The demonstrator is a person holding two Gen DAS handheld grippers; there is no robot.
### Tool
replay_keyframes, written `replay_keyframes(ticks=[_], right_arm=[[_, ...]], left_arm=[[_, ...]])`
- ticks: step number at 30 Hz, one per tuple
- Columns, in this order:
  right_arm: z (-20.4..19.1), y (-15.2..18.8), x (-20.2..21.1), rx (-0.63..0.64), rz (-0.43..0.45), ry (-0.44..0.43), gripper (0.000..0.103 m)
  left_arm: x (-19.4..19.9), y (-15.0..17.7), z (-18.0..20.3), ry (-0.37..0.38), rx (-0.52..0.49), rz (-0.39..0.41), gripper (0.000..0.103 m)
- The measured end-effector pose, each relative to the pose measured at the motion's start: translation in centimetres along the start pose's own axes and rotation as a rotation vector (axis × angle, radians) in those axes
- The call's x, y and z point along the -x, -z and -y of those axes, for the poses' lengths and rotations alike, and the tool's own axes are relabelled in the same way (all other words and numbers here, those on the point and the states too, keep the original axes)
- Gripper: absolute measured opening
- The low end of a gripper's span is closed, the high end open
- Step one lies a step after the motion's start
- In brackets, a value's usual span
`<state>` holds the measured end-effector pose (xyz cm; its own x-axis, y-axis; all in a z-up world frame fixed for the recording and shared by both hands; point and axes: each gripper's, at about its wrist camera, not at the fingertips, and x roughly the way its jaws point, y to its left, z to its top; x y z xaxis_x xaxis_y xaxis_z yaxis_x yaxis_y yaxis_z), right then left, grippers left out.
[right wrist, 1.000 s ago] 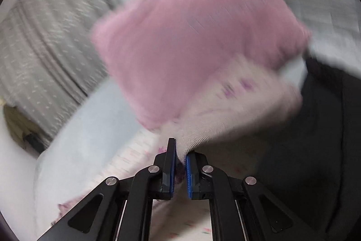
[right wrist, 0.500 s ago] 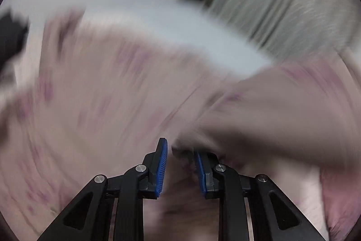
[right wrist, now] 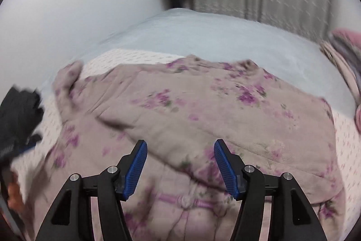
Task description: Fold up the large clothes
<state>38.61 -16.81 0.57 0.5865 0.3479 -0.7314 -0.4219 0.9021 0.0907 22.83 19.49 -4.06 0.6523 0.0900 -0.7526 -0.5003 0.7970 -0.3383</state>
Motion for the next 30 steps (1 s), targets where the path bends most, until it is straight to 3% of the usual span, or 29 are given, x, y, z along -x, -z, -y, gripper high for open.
replay_keyframes(ticks=[2,3,4,5,8,12,17,20,23,25,27,30], right_arm=[[0.6,0.7,-1.8,-0.044,-0.066,0.046,0.063],[1.4,1.5,-3.9,-0.092,-0.141,0.046,0.063],[2.2,2.5,-5.4,-0.147,-0.164,0.024,0.063],[2.2,2.6,-5.2,-0.156,-0.141,0.022,0.063],[1.9,2.3,-3.7,-0.186,-0.180,0.009,0.063],[1.1,3.0,0.6,-0.210,-0.198,-0.013,0.063],[0.6,8.3,10.8,-0.361,-0.157,-0.168,0.065],[0.5,11.5,15.2,-0.392,-0.122,-0.229,0.070],[0.6,13.4,16.5,-0.380,-0.084,-0.215,0.076],[0.9,14.9,15.6,-0.365,-0.079,-0.182,0.077],[1.3,16.0,13.1,-0.354,-0.141,-0.149,0.077],[2.1,17.3,11.2,-0.341,-0.214,-0.090,0.077]], left_arm=[[-0.1,0.0,-0.2,-0.007,0.013,0.003,0.084],[-0.2,0.0,-0.3,-0.010,0.015,0.001,0.084],[-0.4,0.0,-0.3,-0.015,0.011,-0.004,0.084],[-0.5,0.0,-0.3,-0.018,0.006,-0.010,0.084],[-0.7,0.2,0.0,-0.021,-0.016,-0.025,0.084],[-0.6,0.0,-0.1,-0.049,-0.035,-0.023,0.084],[0.2,-1.4,-2.3,-0.076,0.027,-0.031,0.084],[1.0,-3.8,-3.3,-0.102,0.054,0.003,0.084],[0.4,-7.7,-3.1,-0.156,0.027,-0.002,0.084],[-0.9,-11.4,-2.4,-0.220,-0.012,0.007,0.084],[-2.6,-14.8,-1.4,-0.304,-0.074,0.032,0.084],[-5.7,-17.9,-0.6,-0.351,-0.112,0.002,0.084]])
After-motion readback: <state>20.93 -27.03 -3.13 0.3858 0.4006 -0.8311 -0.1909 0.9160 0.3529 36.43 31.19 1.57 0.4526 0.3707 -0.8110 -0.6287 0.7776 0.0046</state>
